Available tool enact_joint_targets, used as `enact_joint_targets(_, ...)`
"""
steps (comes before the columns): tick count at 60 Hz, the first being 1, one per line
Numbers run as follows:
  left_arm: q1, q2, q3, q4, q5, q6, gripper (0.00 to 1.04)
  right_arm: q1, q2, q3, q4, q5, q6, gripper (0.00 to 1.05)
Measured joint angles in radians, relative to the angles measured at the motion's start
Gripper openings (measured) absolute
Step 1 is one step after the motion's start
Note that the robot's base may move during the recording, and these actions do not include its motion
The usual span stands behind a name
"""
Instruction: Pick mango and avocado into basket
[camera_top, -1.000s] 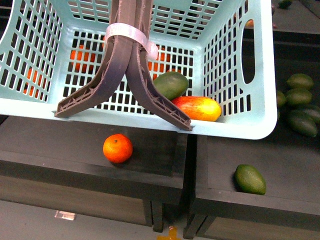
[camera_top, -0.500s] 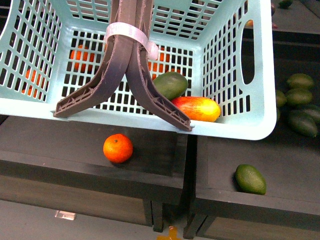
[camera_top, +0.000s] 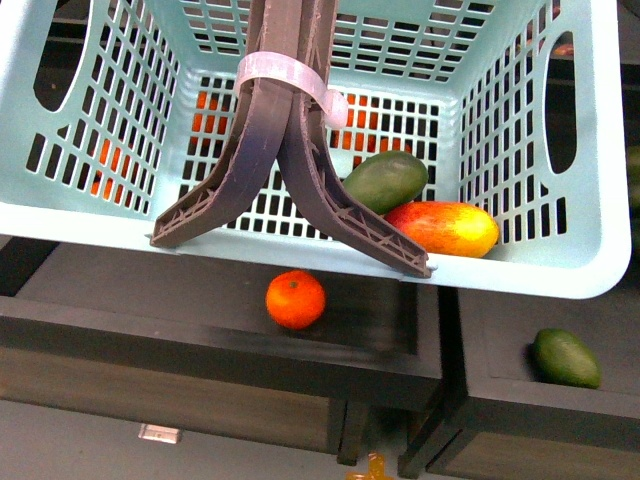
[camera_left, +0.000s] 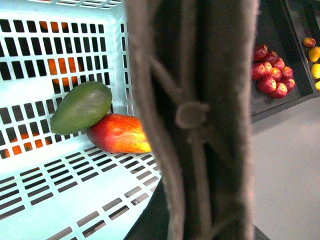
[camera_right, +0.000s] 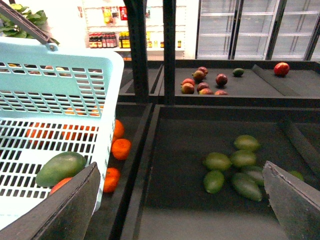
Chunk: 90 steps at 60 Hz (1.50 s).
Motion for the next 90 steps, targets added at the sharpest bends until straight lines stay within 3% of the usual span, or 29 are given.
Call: enact_joint_targets(90, 0.025, 0.0, -0.002, 0.0, -0.045, 0.009, 0.06, -0.003, 0.0, 0.0, -0.001, -0.006, -0.001, 0.97)
